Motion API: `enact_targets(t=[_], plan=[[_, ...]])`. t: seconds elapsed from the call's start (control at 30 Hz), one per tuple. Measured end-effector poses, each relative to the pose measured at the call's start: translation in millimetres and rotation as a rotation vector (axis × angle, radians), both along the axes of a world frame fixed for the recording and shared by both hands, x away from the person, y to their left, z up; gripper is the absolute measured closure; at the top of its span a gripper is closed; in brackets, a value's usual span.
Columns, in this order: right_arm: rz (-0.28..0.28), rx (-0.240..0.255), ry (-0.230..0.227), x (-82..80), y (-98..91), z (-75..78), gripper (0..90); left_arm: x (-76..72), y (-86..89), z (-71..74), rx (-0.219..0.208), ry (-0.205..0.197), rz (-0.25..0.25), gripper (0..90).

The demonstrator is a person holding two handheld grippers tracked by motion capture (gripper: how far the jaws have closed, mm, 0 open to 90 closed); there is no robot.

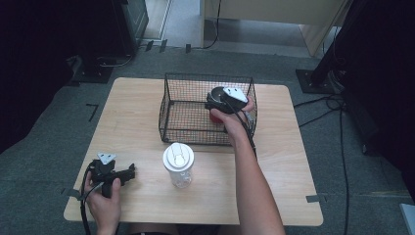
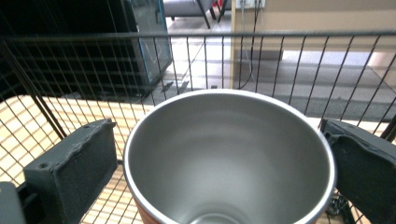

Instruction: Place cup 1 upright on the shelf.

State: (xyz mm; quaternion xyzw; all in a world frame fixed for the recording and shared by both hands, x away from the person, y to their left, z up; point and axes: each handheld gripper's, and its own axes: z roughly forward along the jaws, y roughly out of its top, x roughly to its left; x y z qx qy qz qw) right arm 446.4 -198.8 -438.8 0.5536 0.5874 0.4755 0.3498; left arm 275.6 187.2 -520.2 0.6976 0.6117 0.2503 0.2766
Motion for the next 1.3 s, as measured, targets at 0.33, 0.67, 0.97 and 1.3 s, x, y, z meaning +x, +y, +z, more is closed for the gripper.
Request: enact_targets(t=[0.33,0.67,0.97,1.3], plan=[[0.016,0.004,-0.051,-5.7,2.4,18.5,0.0,0.3,-0.2,-0.1,-0.001,-0.002,0.002,0.0],[0.037,0.015,-0.078,-15.5,5.0,33.8,0.0,0.2,-0.1,-0.1,0.000,-0.001,0.001,0.0],[0.059,-0.001,-0.111,-30.5,6.5,47.2,0.0,0.3,-0.1,-0.1,0.000,-0.001,0.001,0.0],[0.085,0.006,-0.133,-57.0,1.5,54.9,0.0,0.2,-0.1,0.0,-0.001,0.000,0.001,0.0]])
